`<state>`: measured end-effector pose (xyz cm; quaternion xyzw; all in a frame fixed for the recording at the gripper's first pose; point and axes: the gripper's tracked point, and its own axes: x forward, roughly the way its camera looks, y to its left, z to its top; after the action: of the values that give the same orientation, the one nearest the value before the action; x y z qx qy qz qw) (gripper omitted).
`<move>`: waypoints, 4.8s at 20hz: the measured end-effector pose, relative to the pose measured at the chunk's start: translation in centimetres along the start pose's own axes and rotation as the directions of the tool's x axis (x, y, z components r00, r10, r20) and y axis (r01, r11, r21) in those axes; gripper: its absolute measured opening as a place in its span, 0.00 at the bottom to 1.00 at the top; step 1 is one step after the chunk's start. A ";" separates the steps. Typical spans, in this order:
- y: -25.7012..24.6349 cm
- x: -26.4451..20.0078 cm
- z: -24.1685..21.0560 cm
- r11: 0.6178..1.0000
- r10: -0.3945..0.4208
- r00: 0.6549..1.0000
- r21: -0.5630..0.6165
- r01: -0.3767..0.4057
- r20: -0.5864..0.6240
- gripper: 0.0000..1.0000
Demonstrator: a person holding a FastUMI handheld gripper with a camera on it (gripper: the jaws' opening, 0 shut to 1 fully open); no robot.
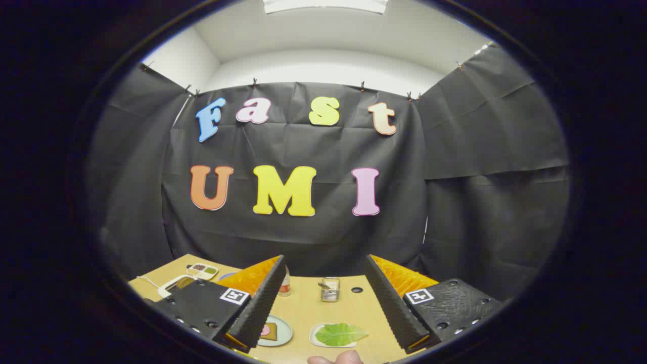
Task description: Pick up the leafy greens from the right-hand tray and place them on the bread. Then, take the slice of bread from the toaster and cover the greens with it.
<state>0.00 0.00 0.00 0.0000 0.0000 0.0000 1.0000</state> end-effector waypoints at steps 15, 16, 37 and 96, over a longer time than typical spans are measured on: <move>-3.3 0.6 -3.0 0.999 -0.003 0.999 0.033 0.005 -0.050 0.96; -3.6 0.8 -3.7 0.999 0.003 0.998 0.040 0.000 -0.065 0.96; -12.4 12.3 -37.0 0.994 0.036 0.872 0.111 0.021 -0.488 0.96; 23.5 9.1 -26.7 0.912 0.395 0.749 0.327 -0.249 -0.532 0.00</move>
<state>9.08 23.46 -26.66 0.1182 0.3091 0.1736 0.9276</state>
